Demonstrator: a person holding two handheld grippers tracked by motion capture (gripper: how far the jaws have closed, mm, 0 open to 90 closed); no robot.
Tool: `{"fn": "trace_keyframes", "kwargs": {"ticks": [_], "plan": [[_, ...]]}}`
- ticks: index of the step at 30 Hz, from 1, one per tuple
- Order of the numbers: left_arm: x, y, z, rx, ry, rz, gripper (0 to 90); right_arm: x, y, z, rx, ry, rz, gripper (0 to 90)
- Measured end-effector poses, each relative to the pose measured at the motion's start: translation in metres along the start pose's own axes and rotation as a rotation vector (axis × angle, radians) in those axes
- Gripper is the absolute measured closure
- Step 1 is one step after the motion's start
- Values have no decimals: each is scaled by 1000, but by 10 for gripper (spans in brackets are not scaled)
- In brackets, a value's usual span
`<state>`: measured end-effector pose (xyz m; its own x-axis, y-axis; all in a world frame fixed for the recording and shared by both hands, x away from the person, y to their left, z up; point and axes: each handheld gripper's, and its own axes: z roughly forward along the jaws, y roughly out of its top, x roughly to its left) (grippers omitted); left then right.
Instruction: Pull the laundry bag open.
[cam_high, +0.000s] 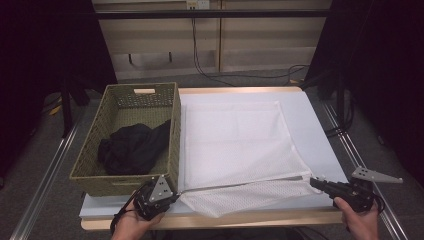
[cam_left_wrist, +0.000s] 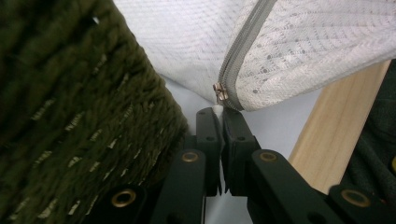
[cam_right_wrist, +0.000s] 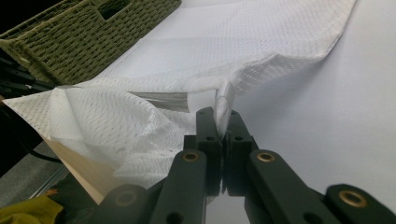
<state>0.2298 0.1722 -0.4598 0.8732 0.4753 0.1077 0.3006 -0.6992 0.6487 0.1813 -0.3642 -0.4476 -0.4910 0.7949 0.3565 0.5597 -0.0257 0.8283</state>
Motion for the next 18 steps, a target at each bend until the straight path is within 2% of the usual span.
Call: {"fn": "trace_keyframes", "kwargs": {"ticks": [4,8,9,12,13,14,15,18], "plan": [[-1,-1,-3,2,-1,9,868,0,0,-1,-1,0,-3,876],[-1,-2,-3,8,7,-5,868,-1,-1,2,13,-7,-9,876],[0,-2,-3,-10,4,-18,868,0,-1,1,10,-1,-7,876],[2,0,-3,-19,7,-33,868,-1,-1,1,12,-6,-3,876],[3,0,-4,-6,9,-28,868,-2,-2,2,14,-11,-9,876],[3,0,-1,-23,8,-49,868,-2,-2,2,14,-11,-10,876],[3,0,-1,-23,8,-49,867,-1,-3,2,19,-2,-14,877],[4,-1,1,-24,-1,-66,867,3,-6,4,55,-20,-32,876]]}}
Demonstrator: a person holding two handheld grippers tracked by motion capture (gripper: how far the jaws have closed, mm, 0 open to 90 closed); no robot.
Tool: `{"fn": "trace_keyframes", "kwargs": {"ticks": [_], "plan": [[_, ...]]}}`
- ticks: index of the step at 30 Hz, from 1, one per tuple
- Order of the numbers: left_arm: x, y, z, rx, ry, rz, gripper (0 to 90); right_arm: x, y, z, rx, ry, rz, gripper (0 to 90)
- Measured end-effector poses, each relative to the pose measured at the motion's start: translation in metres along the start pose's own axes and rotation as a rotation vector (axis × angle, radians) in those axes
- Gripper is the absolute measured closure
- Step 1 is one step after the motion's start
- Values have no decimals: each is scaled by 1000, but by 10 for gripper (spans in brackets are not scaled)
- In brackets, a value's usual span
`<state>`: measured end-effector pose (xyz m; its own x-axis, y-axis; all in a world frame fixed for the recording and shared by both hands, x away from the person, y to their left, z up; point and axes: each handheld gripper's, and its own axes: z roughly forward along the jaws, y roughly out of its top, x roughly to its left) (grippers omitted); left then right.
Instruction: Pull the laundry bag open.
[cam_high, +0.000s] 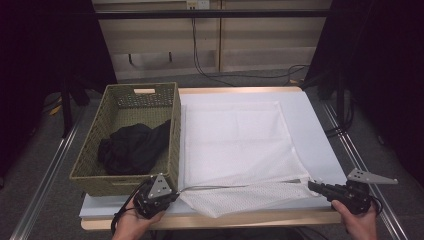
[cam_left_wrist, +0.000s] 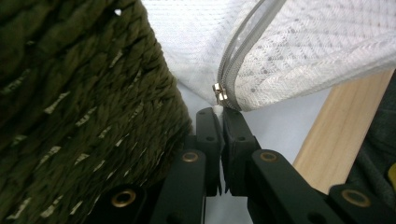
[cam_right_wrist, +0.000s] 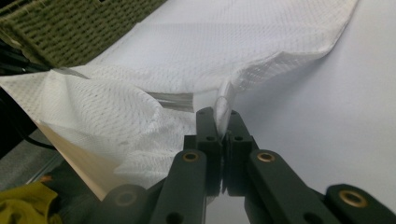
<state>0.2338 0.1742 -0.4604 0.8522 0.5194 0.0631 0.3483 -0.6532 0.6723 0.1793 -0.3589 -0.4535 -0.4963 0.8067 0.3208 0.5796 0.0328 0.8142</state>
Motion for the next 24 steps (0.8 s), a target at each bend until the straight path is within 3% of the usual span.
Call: {"fn": "trace_keyframes", "kwargs": {"ticks": [6,9,12,15,18,20,24], "plan": [[-2,-1,3,-7,-15,-3,864,1,-12,-2,62,-9,-5,874],[-5,0,3,-18,-23,-30,863,2,-14,1,83,-12,-12,870],[-8,0,4,-7,-15,-5,857,1,-17,6,106,-22,-28,856],[-6,-3,6,0,-15,-9,839,-1,-18,8,120,-31,-26,838],[-7,-3,7,-5,-13,-35,800,-1,-18,11,132,-25,-25,803],[-7,-3,6,-7,-4,-19,758,-1,-19,12,137,-31,-15,759],[-8,-5,3,-30,-12,-38,683,-3,-17,11,118,-47,1,653]]}}
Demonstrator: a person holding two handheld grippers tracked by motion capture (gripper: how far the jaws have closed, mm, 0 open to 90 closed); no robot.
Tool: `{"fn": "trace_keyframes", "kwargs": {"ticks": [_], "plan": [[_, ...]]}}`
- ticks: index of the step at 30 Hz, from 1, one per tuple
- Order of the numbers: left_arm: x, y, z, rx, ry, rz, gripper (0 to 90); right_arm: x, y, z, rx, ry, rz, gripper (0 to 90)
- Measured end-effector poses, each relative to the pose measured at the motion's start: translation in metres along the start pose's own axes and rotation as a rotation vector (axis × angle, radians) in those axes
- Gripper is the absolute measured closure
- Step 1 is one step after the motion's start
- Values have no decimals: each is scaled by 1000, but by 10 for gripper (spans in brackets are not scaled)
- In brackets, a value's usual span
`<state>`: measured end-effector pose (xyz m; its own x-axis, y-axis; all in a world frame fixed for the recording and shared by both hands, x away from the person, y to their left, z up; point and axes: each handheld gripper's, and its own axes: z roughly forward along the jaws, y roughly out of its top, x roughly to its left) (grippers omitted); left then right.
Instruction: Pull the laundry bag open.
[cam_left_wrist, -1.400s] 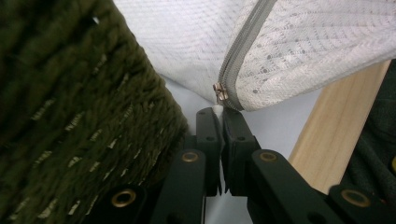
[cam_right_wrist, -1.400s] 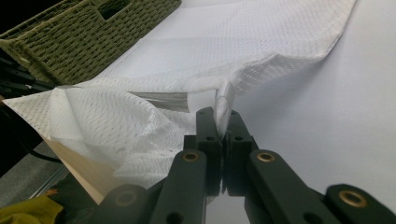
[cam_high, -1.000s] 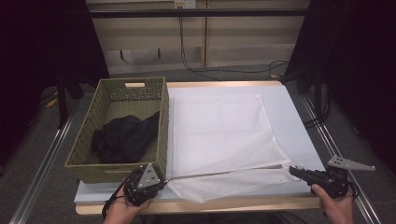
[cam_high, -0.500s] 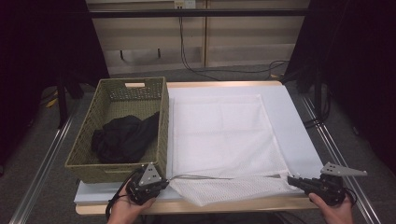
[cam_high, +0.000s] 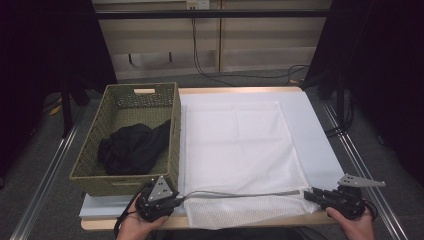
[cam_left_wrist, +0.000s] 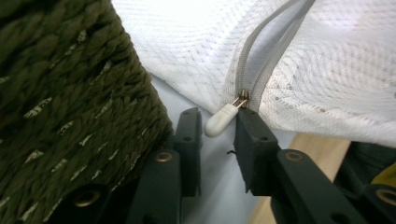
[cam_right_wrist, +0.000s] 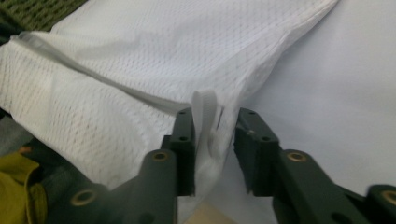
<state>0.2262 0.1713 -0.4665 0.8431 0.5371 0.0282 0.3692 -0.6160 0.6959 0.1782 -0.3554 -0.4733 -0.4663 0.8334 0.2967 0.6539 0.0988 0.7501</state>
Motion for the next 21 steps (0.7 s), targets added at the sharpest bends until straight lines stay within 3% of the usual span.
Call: {"fn": "trace_keyframes", "kwargs": {"ticks": [1,2,3,5,8,12,13,15,17,21], "plan": [[0,-2,-2,-4,1,2,683,0,0,0,0,0,0,653],[0,-5,-3,-27,-3,-18,638,0,2,-1,-14,-23,6,574],[0,-5,-6,-12,12,-8,619,-1,3,-1,-29,-22,11,553],[-1,-6,-8,-46,14,-32,580,-2,6,-5,-71,-31,17,494],[-2,-8,-12,-58,13,-46,519,-2,9,-9,-107,-23,19,462],[-5,-8,-17,-98,21,-69,435,1,10,-6,-102,-12,-2,448],[-8,-7,-21,-138,37,-85,395,6,12,-3,-90,3,-23,434],[-13,-7,-26,-177,8,-97,388,9,15,0,-83,14,-37,424],[-18,-7,-28,-190,24,-91,353,13,18,2,-83,29,-49,420],[-19,-6,-26,-195,9,-91,274,19,25,5,-84,39,-62,417]]}}
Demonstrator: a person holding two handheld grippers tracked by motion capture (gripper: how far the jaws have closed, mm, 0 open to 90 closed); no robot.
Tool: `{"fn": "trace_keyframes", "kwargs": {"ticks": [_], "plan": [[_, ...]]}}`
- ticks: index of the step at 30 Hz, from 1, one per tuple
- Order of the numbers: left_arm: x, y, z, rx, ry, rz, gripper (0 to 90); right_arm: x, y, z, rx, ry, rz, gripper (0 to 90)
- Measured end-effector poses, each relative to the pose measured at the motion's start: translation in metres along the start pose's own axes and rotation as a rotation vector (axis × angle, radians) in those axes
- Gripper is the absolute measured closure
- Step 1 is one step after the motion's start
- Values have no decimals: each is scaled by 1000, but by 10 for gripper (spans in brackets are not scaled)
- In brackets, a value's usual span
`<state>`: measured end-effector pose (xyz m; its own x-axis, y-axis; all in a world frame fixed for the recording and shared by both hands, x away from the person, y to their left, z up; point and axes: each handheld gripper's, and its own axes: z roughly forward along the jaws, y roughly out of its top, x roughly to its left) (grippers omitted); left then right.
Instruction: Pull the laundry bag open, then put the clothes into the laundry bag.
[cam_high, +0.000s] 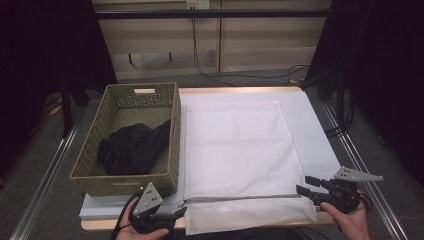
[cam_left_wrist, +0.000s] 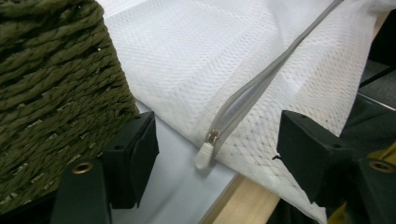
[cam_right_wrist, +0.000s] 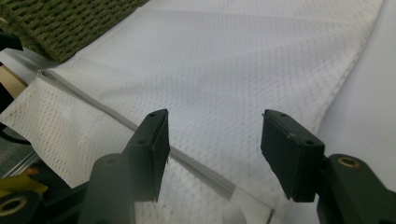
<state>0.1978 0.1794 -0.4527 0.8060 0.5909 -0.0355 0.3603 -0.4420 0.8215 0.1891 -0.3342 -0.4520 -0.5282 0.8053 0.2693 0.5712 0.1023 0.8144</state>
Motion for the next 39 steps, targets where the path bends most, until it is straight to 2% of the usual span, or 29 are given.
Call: {"fn": "trace_keyframes", "kwargs": {"ticks": [1,5,7,11,15,17,20,23,25,28,31,33,35,36,39], "plan": [[1,1,1,-4,20,0,265,3,2,3,6,6,-21,413],[0,4,1,-29,14,0,264,15,5,18,38,30,-62,377],[-1,5,0,-36,1,2,262,21,8,27,57,60,-89,367],[0,5,0,-48,-10,-2,255,32,18,45,92,121,-95,344],[0,6,0,-57,-18,3,248,43,31,59,103,149,-126,337],[0,6,0,-49,-21,21,249,47,34,64,121,172,-134,329],[-1,6,1,-44,-22,13,247,49,36,74,166,212,-145,323],[0,6,1,-52,-19,5,244,50,37,82,180,225,-158,337],[-1,7,1,-57,0,13,239,53,37,88,192,228,-181,353],[0,10,3,-75,-7,8,226,57,37,97,201,246,-200,377],[-3,13,8,-76,-22,21,204,65,35,109,242,261,-218,376],[-5,13,11,-59,-24,39,202,68,36,115,257,280,-232,375],[-6,13,12,-62,-30,38,201,72,40,124,281,288,-260,356],[-6,14,12,-59,-27,42,199,74,41,130,293,308,-274,356],[-4,14,12,-58,-26,43,198,77,41,143,337,306,-313,357]]}}
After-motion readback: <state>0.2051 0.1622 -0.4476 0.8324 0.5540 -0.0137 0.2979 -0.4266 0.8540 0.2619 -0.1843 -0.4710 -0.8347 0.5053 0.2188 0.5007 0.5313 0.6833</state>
